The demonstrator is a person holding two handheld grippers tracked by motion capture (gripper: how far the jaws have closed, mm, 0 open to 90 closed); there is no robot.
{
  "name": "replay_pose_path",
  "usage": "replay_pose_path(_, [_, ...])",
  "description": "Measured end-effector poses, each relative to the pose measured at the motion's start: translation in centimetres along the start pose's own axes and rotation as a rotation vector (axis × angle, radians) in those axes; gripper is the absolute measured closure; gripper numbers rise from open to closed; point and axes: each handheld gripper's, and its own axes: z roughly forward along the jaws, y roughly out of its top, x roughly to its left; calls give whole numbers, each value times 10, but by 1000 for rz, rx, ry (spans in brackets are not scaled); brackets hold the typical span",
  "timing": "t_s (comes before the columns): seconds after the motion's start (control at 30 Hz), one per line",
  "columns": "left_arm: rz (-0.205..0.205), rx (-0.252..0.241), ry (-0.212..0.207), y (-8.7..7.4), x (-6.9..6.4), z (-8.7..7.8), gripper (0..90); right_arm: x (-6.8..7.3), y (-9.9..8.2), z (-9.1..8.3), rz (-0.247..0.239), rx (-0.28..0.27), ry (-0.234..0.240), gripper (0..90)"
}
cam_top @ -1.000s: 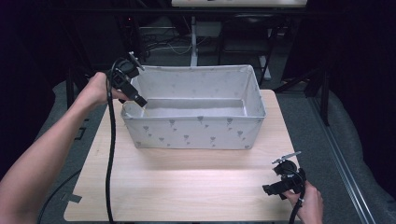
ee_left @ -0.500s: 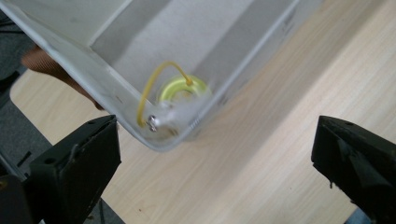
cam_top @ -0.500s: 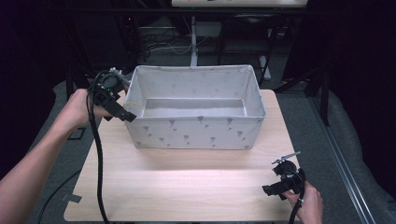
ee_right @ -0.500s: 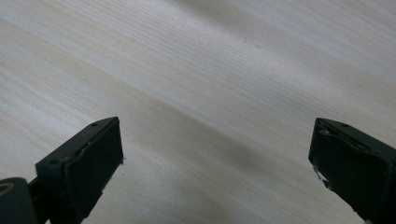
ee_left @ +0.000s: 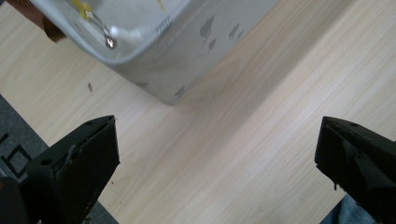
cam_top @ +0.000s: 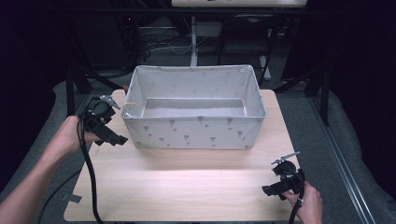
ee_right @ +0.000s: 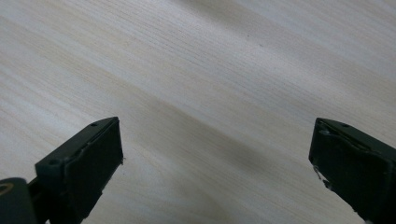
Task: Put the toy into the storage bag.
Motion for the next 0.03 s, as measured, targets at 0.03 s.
replay_pose_path(0.03, [-6,-4,6,-4,0,1,1,1,-1,1,16,-20,3,25])
